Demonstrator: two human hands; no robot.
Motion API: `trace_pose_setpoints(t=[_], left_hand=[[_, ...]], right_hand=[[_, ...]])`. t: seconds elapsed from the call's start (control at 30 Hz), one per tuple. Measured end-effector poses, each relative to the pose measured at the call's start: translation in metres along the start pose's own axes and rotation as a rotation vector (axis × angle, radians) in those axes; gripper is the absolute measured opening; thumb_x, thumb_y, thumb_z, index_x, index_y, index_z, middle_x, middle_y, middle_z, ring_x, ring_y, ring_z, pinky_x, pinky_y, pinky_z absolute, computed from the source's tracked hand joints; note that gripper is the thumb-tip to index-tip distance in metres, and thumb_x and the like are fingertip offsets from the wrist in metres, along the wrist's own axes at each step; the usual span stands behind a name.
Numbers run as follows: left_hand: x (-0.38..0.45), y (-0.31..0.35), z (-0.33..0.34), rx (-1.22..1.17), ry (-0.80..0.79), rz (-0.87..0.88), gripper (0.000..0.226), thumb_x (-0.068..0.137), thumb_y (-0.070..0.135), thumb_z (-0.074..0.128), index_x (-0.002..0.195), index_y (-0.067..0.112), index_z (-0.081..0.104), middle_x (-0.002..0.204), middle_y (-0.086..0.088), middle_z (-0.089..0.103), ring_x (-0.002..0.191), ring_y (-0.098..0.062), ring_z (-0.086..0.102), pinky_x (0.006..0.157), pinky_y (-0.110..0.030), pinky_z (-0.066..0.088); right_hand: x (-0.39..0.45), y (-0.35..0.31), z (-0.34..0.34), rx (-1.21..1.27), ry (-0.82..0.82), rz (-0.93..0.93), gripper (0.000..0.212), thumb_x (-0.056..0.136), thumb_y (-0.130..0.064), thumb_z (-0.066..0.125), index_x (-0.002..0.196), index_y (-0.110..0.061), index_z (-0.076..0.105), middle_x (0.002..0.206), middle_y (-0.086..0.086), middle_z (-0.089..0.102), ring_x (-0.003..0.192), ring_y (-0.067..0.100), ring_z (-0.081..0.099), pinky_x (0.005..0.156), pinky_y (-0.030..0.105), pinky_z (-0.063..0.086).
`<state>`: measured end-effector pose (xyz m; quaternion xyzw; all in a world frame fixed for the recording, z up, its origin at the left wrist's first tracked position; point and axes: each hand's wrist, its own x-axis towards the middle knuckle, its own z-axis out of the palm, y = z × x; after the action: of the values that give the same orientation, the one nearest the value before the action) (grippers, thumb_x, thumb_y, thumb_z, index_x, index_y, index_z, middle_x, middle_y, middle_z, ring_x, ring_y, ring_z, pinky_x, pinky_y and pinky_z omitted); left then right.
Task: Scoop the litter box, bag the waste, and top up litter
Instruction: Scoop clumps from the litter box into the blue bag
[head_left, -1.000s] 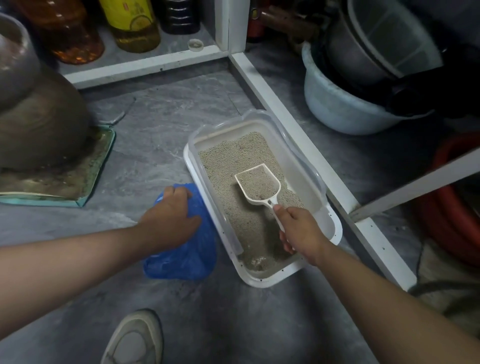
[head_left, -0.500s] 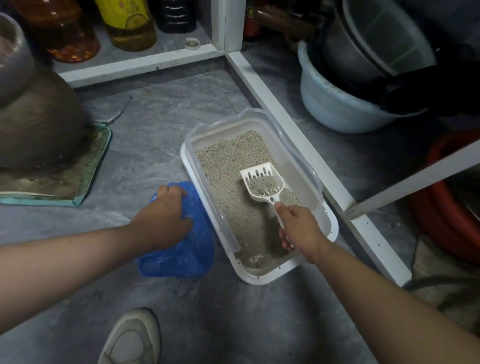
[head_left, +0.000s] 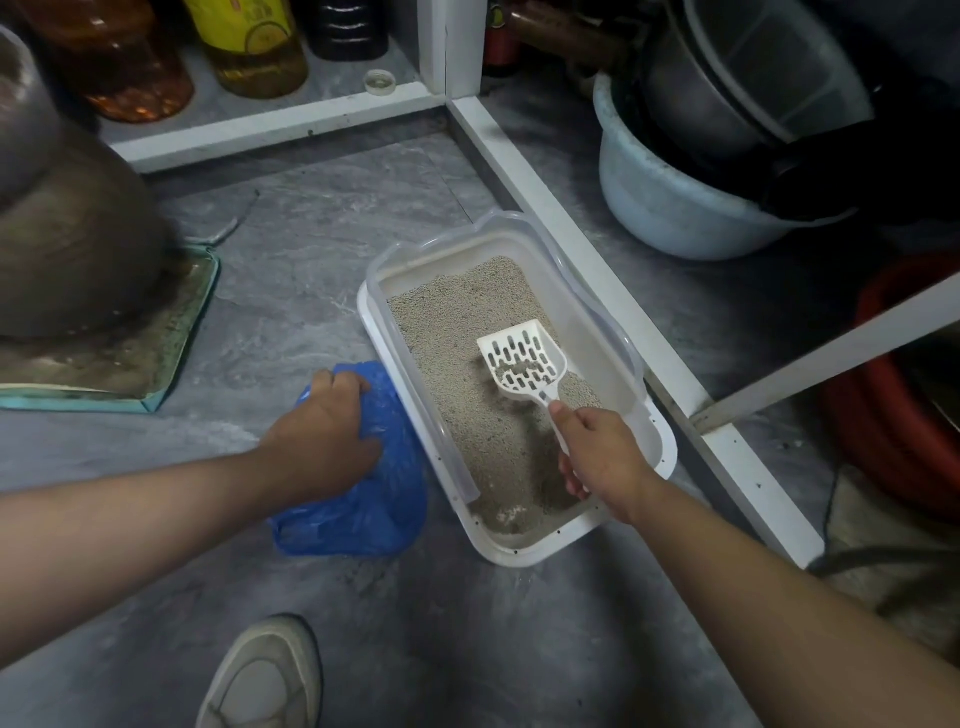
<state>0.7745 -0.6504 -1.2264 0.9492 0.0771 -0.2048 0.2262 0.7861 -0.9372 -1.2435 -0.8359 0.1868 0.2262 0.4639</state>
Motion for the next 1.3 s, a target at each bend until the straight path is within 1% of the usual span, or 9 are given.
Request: trace_pose_setpoints(t=[0.3,0.47,0.67,0.73,0.83,0.97,1.1,1.23,1.3], left_hand=[[-0.001,-0.002,0.001,0.012,-0.004,-0.003,0.065,0.080,0.024,0.071,0.135,0.018,0.038,0.128,-0.001,0.035,0.108,-0.025,0.053,0.093,-0.040,0.048],[-0.002,-0.004,0.000,0.014,-0.005,0.005,0.065,0.078,0.025,0.074,0.133,0.020,0.038,0.121,0.003,0.031,0.106,-0.023,0.053,0.092,-0.039,0.047],[-0.007,-0.016,-0.002,-0.006,-0.019,0.000,0.066,0.076,0.023,0.075,0.132,0.021,0.039,0.118,0.006,0.030,0.098,-0.020,0.052,0.089,-0.037,0.046],[-0.010,-0.020,-0.003,-0.018,-0.013,-0.001,0.067,0.076,0.021,0.076,0.132,0.020,0.040,0.121,0.003,0.032,0.101,-0.022,0.053,0.091,-0.038,0.046],[-0.016,-0.028,-0.005,-0.018,0.021,-0.004,0.063,0.077,0.016,0.072,0.132,0.018,0.041,0.127,-0.004,0.036,0.108,-0.029,0.058,0.094,-0.041,0.046],[-0.021,-0.040,-0.009,-0.007,0.069,-0.026,0.057,0.078,0.009,0.066,0.130,0.015,0.042,0.130,-0.008,0.037,0.107,-0.033,0.059,0.094,-0.043,0.046],[-0.021,-0.054,-0.012,0.013,0.104,-0.039,0.052,0.079,0.003,0.059,0.127,0.015,0.042,0.128,-0.010,0.037,0.104,-0.036,0.060,0.090,-0.045,0.047],[-0.023,-0.069,-0.013,-0.017,0.120,-0.035,0.049,0.080,0.000,0.056,0.125,0.014,0.043,0.127,-0.010,0.039,0.105,-0.035,0.057,0.092,-0.048,0.046],[-0.024,-0.073,-0.012,-0.011,0.122,-0.041,0.051,0.079,-0.001,0.056,0.126,0.015,0.043,0.126,-0.010,0.038,0.103,-0.035,0.058,0.091,-0.048,0.047]], right_hand=[[-0.005,-0.004,0.003,0.002,0.000,-0.019,0.045,0.102,-0.048,0.047,0.086,-0.007,0.058,0.057,0.008,0.062,0.042,0.020,0.056,0.045,0.028,0.047],[-0.008,-0.007,0.002,0.019,-0.014,-0.024,0.047,0.102,-0.049,0.047,0.089,-0.005,0.058,0.059,0.008,0.063,0.042,0.020,0.056,0.045,0.028,0.046],[-0.016,-0.017,0.002,0.076,-0.052,-0.031,0.050,0.100,-0.051,0.048,0.092,-0.002,0.056,0.060,0.009,0.062,0.043,0.022,0.056,0.046,0.031,0.045],[-0.023,-0.026,0.002,0.100,-0.073,-0.054,0.051,0.101,-0.050,0.048,0.095,0.000,0.057,0.061,0.009,0.062,0.045,0.022,0.056,0.047,0.031,0.044],[-0.039,-0.044,0.004,0.133,-0.117,-0.093,0.044,0.102,-0.045,0.049,0.095,-0.002,0.059,0.062,0.009,0.063,0.047,0.024,0.057,0.051,0.035,0.046],[-0.065,-0.062,0.019,0.165,-0.223,-0.104,0.033,0.102,-0.037,0.051,0.088,-0.009,0.060,0.060,0.009,0.063,0.046,0.025,0.056,0.050,0.033,0.045],[-0.081,-0.062,0.047,0.118,-0.324,-0.108,0.026,0.102,-0.028,0.052,0.086,-0.008,0.057,0.062,0.013,0.063,0.047,0.025,0.056,0.049,0.032,0.046],[-0.090,-0.049,0.078,-0.001,-0.391,-0.133,0.019,0.103,-0.028,0.049,0.094,-0.012,0.055,0.070,0.013,0.065,0.048,0.022,0.061,0.045,0.031,0.054],[-0.094,-0.043,0.092,-0.042,-0.394,-0.173,0.010,0.104,-0.028,0.047,0.100,-0.018,0.048,0.076,0.016,0.065,0.047,0.022,0.062,0.043,0.032,0.054]])
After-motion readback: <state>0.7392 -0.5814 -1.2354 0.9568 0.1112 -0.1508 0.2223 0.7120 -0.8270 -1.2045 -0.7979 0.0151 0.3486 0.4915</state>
